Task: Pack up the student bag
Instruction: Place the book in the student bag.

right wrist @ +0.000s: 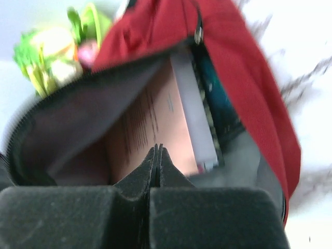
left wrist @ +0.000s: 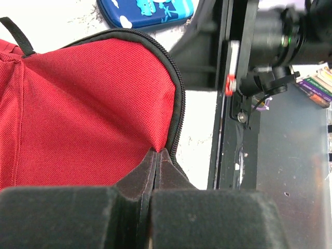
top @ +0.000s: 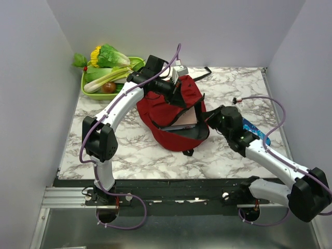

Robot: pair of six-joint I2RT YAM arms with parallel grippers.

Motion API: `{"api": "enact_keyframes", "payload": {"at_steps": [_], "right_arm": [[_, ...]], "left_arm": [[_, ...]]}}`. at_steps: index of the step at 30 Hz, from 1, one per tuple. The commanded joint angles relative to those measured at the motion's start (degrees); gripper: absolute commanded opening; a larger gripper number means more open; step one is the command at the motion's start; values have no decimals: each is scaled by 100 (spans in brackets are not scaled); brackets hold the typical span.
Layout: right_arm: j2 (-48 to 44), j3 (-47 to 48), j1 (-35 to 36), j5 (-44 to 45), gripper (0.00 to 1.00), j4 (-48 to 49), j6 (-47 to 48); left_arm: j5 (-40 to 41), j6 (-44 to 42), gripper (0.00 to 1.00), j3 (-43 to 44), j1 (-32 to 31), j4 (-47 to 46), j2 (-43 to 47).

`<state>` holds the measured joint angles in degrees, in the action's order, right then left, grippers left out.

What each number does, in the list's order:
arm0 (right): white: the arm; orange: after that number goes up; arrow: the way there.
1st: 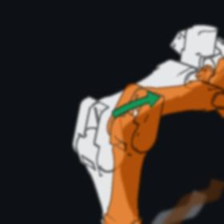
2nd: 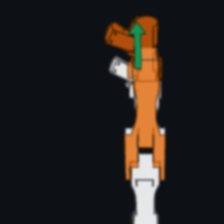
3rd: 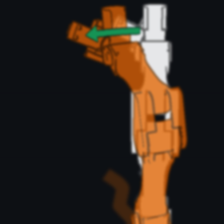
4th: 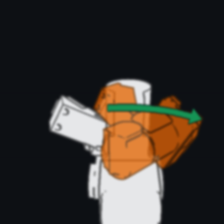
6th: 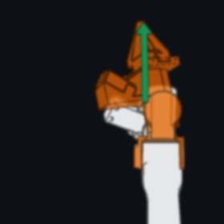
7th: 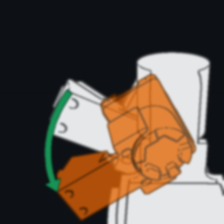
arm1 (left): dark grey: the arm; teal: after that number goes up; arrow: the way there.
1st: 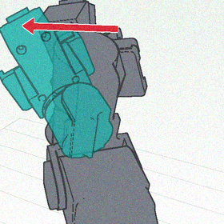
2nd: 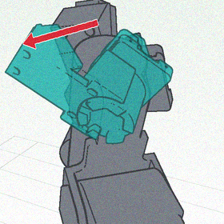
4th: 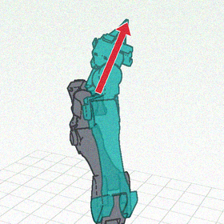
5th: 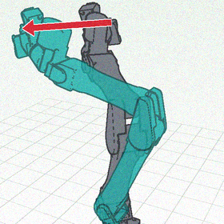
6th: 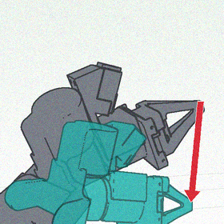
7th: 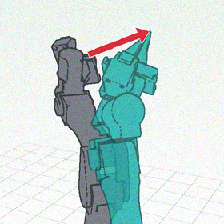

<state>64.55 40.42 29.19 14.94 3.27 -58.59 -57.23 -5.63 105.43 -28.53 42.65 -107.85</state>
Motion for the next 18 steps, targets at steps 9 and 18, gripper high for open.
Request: {"api": "enact_keyframes", "payload": {"at_steps": [9, 18], "right_arm": [[223, -615, 852, -580, 1, -186, -347], [2024, 858, 773, -44, 1, 289, 251]], "left_arm": [[-350, 150, 0, 31, -12, -231, 124], [-297, 97, 0, -22, -3, -135, 291]]}}
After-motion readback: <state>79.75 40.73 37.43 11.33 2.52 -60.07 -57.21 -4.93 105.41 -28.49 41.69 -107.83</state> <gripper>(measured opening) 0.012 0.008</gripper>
